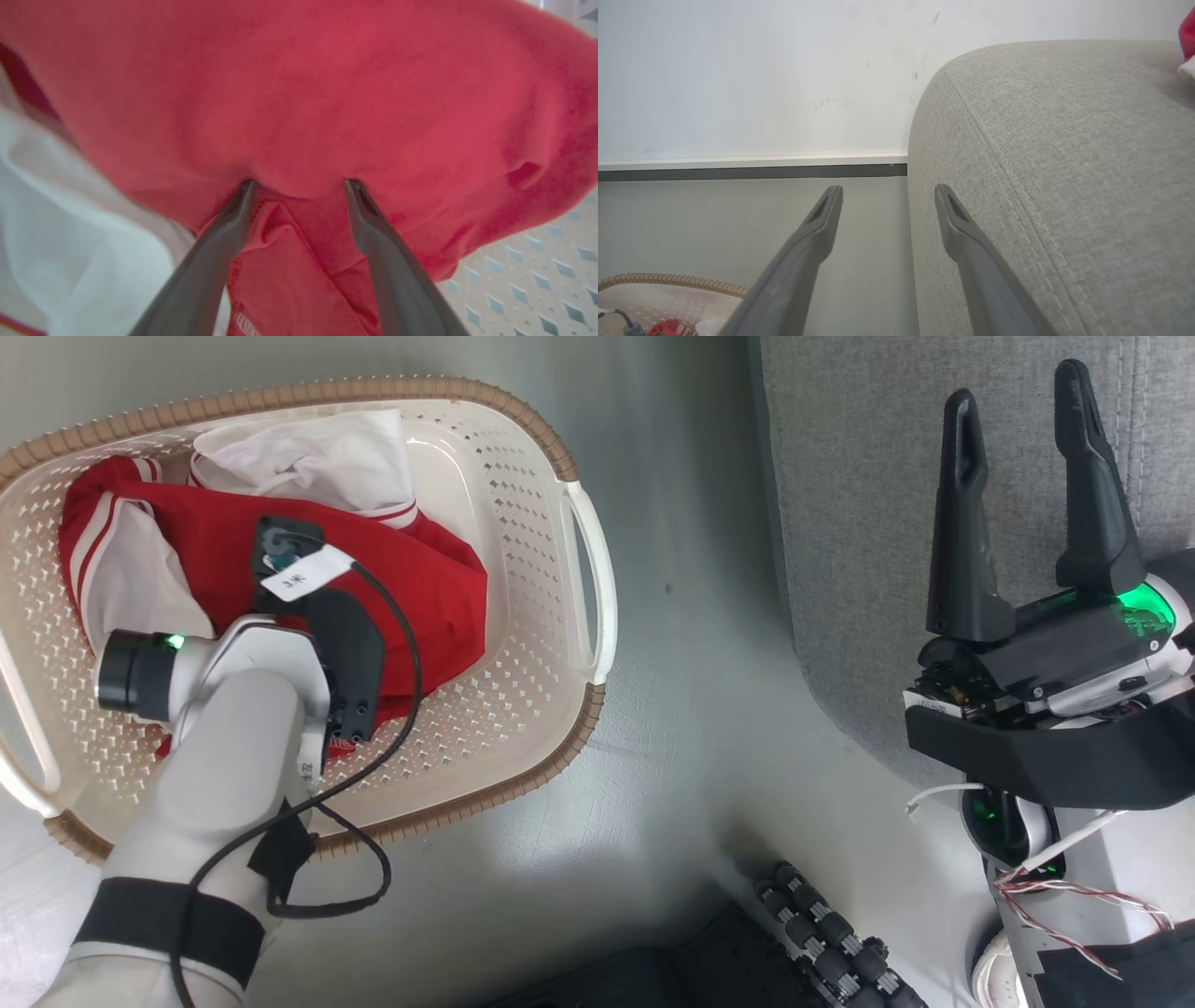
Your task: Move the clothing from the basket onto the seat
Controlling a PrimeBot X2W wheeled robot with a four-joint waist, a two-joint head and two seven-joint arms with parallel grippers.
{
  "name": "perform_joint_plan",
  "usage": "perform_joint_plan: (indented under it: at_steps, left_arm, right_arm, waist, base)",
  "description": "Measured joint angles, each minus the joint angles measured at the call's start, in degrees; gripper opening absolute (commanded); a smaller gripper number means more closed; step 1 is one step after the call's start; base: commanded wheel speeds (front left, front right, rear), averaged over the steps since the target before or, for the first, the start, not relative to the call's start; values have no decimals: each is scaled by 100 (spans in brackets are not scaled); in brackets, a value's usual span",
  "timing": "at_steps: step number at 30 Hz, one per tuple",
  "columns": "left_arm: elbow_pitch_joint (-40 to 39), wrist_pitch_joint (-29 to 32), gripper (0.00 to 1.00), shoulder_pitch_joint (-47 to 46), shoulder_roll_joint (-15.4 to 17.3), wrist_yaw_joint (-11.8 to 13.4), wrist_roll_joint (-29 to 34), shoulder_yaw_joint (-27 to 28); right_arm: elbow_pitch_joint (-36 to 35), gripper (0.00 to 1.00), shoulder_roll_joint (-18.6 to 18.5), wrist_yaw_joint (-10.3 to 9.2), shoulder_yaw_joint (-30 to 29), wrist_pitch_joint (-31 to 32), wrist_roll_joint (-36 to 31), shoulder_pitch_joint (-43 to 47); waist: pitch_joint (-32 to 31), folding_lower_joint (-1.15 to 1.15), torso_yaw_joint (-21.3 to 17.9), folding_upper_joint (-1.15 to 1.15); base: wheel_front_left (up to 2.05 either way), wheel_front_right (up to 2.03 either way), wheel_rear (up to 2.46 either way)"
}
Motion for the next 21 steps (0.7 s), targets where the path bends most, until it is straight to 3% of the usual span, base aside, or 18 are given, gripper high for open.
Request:
perform_joint_plan:
  at_steps: [11, 14, 16, 17, 19, 21]
  left_arm:
    - [246, -158, 100, -10, -222, -183, -13, -105]
    - [315, -202, 78, -9, -236, -190, -13, -153]
    - [352, -242, 53, -9, -238, -234, -12, -183]
    - [380, -257, 49, -9, -248, -235, -11, -211]
    - [424, -259, 29, -12, -258, -241, -5, -241]
    - [463, -302, 0, -14, -264, -243, -4, -257]
  right_arm:
    - [-127, 100, -36, 43, -70, -7, -49, 116]
    - [-159, 100, -51, 43, -88, -40, -77, 185]
    - [-183, 100, -59, 43, -103, -40, -82, 205]
    - [-223, 100, -76, 43, -123, -40, -83, 247]
    - [-248, 100, -87, 42, -140, -40, -93, 284]
    - [-268, 100, -89, 42, -151, -40, -99, 296]
  waist:
    - [29, 0, 68, 0]
    - [34, 0, 88, 0]
    - [37, 0, 100, 1]
    - [40, 0, 112, 1]
    - [45, 0, 125, 1]
    - [51, 0, 137, 1]
  base:
    - [0, 0, 0]
    - [0, 0, 0]
    - [0, 0, 0]
    - [0, 0, 0]
    - [0, 0, 0]
    - [0, 0, 0]
